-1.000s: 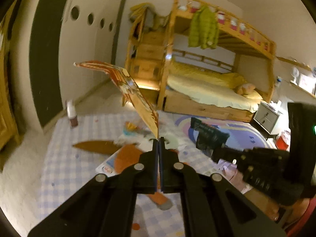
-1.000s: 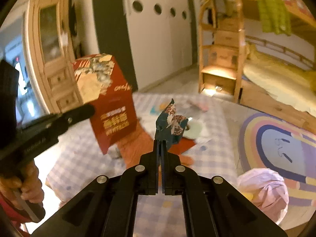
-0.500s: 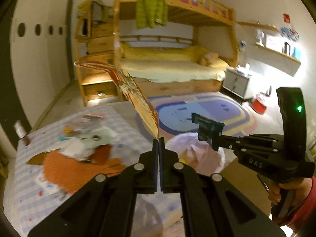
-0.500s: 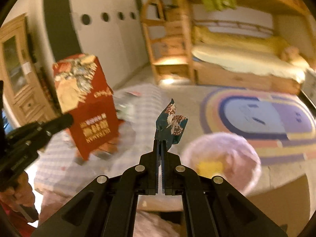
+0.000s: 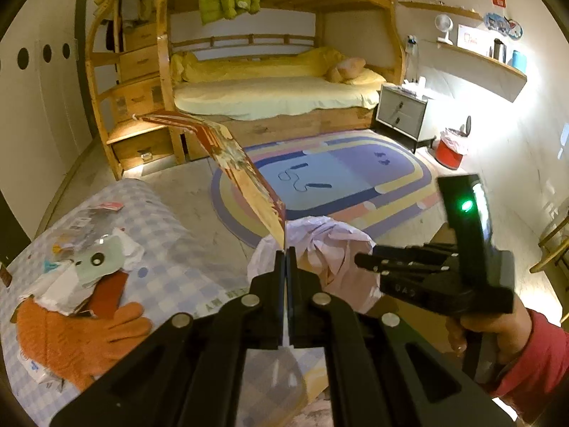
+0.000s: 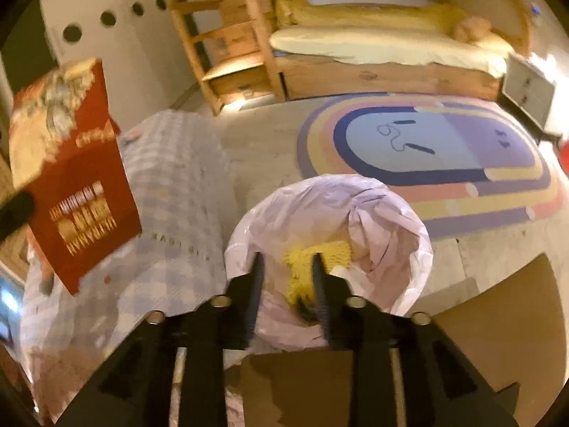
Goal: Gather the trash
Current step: 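Carry the green packet in the right tool while the left carries the red box, drop both into the bag, then move both open tools back over the table, then grasp the clear plastic bag with barcode using the right tool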
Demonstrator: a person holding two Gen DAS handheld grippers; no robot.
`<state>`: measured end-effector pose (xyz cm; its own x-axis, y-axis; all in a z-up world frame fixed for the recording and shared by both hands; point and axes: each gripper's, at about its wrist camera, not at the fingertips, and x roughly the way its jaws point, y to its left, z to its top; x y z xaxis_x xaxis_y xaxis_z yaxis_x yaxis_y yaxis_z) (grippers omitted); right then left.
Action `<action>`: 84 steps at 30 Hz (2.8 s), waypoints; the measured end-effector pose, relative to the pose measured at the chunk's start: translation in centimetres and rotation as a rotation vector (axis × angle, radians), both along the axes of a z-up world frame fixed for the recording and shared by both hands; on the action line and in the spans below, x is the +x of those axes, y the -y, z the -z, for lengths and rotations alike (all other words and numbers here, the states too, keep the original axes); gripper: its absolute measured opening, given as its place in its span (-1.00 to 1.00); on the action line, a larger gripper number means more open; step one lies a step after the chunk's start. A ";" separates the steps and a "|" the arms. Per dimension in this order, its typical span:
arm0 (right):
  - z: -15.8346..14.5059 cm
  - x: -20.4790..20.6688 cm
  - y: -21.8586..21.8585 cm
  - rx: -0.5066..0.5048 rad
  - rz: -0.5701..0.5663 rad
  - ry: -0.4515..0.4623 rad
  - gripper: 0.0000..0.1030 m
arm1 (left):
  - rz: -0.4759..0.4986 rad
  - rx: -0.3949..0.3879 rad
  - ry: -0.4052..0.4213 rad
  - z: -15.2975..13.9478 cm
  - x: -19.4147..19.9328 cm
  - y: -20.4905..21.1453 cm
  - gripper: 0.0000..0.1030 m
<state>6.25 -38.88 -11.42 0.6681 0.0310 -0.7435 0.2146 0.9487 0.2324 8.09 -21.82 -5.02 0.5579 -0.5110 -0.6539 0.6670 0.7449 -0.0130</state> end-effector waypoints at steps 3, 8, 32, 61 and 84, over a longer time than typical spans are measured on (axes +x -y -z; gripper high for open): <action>-0.7 -1.0 1.1 0.009 0.021 0.027 -0.32 | 0.018 0.014 -0.012 0.6 0.4 1.5 -1.00; -2.6 -2.7 2.5 0.015 0.069 0.080 -0.22 | 0.064 0.032 -0.031 1.4 1.1 4.7 -1.00; -8.6 -5.3 -3.6 -0.008 -0.058 0.182 -0.16 | -0.196 -0.027 -0.021 -0.5 -1.3 -5.1 -0.16; -10.4 6.9 -24.6 -0.183 -0.492 0.182 0.08 | -0.675 -0.079 0.028 -2.3 2.0 -28.4 0.20; -3.2 23.7 -31.7 -0.325 -0.542 0.017 -0.16 | -0.722 -0.067 -0.062 0.4 16.2 -30.2 0.23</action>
<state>30.00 -7.14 -8.24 0.6323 0.1424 -0.7615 -0.3178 0.9442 -0.0872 24.30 8.41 -5.46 0.7342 -0.0692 -0.6754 0.0062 0.9954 -0.0953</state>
